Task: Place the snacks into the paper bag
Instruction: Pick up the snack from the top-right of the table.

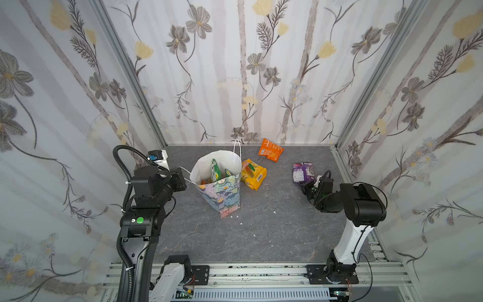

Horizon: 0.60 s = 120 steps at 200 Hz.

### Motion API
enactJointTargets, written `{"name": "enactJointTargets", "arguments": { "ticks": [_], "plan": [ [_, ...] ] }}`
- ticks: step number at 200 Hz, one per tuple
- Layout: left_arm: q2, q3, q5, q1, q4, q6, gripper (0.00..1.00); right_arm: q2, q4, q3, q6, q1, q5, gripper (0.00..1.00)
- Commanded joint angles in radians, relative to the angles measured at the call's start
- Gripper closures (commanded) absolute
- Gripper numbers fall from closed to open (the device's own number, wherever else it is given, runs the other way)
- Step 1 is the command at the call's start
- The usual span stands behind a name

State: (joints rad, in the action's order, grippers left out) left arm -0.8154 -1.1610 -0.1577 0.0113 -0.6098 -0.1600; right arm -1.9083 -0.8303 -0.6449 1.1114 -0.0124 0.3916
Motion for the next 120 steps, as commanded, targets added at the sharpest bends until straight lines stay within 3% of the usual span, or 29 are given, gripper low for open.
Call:
{"name": "enactJointTargets", "arguments": {
  "ticks": [1, 120],
  "plan": [
    [0.006, -0.007, 0.009, 0.001, 0.039, 0.002, 1.0, 0.055, 0.053, 0.01, -0.057, 0.0, -0.019, 1.0],
    [0.015, 0.01, -0.011, 0.002, 0.054, -0.007, 1.0, 0.412, 0.489, -0.086, -0.313, 0.003, -0.117, 1.0]
  ]
}}
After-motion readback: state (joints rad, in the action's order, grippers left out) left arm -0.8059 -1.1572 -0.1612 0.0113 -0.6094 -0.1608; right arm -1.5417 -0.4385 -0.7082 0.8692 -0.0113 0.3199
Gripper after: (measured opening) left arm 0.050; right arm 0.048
